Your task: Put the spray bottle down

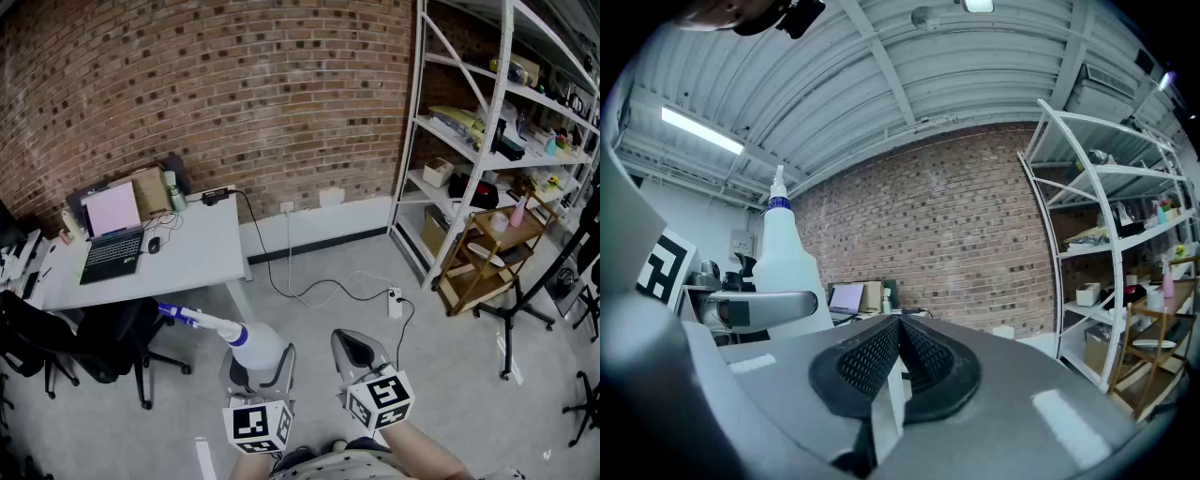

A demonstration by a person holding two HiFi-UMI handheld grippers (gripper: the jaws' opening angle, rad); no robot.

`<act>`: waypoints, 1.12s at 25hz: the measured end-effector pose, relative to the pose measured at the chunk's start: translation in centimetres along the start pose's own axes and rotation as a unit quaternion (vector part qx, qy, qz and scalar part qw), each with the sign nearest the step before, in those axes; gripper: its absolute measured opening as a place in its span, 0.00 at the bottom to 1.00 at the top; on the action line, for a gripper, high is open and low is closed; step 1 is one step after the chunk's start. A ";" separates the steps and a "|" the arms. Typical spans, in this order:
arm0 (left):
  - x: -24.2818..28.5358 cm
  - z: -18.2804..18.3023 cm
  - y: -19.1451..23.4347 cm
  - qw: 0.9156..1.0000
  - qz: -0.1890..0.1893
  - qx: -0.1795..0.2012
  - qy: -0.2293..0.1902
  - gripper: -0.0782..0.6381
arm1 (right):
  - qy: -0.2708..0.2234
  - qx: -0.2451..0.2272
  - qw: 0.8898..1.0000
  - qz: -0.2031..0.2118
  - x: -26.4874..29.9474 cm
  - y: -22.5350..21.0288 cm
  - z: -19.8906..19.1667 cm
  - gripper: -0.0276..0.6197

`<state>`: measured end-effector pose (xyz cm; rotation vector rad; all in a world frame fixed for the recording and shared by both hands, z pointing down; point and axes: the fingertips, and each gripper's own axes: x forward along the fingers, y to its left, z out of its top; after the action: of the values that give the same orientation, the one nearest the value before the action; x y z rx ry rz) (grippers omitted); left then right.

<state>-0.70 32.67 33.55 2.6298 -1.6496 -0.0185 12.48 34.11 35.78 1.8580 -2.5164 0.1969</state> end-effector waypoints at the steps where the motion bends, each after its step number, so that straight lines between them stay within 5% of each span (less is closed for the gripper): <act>1: -0.1 -0.1 0.3 1.000 0.001 0.000 0.000 0.66 | 0.001 0.000 1.000 0.001 0.2 0.3 -0.2 0.04; 18: -0.9 -3.4 9.5 0.999 0.037 -0.004 0.031 0.66 | 0.032 0.014 0.999 0.032 6.0 7.3 -3.8 0.04; 28: 9.3 -5.3 16.8 0.996 0.089 -0.001 0.030 0.66 | 0.047 0.009 0.997 0.062 17.3 4.0 -4.9 0.04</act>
<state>-11.62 17.16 39.62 2.4459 -1.8549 0.0649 3.24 19.29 41.62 1.6570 -2.5759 0.3004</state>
